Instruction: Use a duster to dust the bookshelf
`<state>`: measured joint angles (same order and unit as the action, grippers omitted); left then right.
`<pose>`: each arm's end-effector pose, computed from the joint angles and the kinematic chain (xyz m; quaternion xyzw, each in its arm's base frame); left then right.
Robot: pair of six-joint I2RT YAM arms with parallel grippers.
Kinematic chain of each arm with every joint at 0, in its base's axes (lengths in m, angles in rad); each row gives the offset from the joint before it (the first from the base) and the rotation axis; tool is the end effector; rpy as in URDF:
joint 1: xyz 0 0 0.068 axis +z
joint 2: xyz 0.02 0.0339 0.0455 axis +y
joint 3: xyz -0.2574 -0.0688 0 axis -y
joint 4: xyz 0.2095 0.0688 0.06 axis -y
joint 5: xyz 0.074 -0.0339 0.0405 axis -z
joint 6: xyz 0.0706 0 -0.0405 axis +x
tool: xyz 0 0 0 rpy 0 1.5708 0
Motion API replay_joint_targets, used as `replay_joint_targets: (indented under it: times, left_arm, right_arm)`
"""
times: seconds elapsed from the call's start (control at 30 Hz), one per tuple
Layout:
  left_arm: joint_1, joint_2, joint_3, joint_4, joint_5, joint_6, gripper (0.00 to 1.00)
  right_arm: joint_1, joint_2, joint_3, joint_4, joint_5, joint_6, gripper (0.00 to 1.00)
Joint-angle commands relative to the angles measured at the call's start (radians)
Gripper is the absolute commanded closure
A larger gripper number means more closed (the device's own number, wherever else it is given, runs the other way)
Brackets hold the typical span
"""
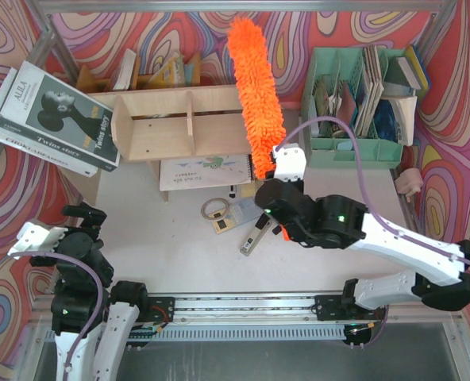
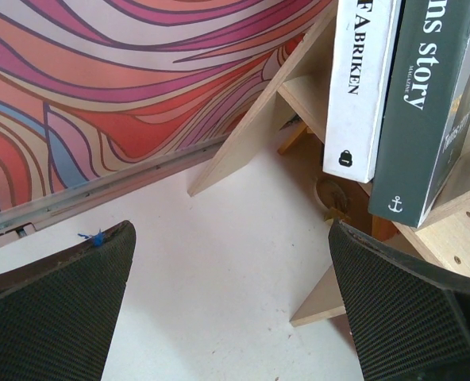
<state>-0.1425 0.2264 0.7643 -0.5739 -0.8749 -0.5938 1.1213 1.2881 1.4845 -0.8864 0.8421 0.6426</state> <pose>0.0448 0.0483 0.3258 -0.4325 0.5696 0.0581 0.6965 0.1497 0.1890 0.3834 -0.0265 0.8433 0.0653 0.5327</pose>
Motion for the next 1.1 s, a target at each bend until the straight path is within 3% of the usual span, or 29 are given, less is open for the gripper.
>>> replay_joint_targets:
  times: [0.0, 0.17, 0.23, 0.6, 0.83, 1.07]
  left_arm:
    - [-0.003, 0.004, -0.009, 0.026, 0.007, 0.017, 0.01]
    - [-0.003, -0.002, -0.01, 0.024, 0.003, 0.019, 0.02]
    - [-0.003, -0.002, -0.01, 0.023, 0.001, 0.019, 0.02]
    - [-0.003, -0.008, -0.011, 0.028, 0.005, 0.022, 0.01]
    - [-0.003, -0.01, -0.011, 0.031, 0.009, 0.022, 0.01]
    - [-0.003, -0.01, -0.012, 0.031, 0.008, 0.023, 0.01]
  right_arm:
    - [-0.005, -0.121, -0.108, 0.355, 0.008, -0.376, 1.0]
    - [-0.005, -0.18, -0.312, 0.71, -0.07, -0.745, 1.0]
    - [-0.005, -0.181, -0.36, 0.767, -0.096, -0.843, 1.0]
    - [-0.005, -0.34, -0.747, 1.307, -0.255, -1.235, 1.0]
    - [-0.014, -0.275, -0.834, 1.467, -0.233, -1.383, 1.0]
    - [-0.078, -0.285, -0.913, 1.476, -0.258, -1.313, 1.0]
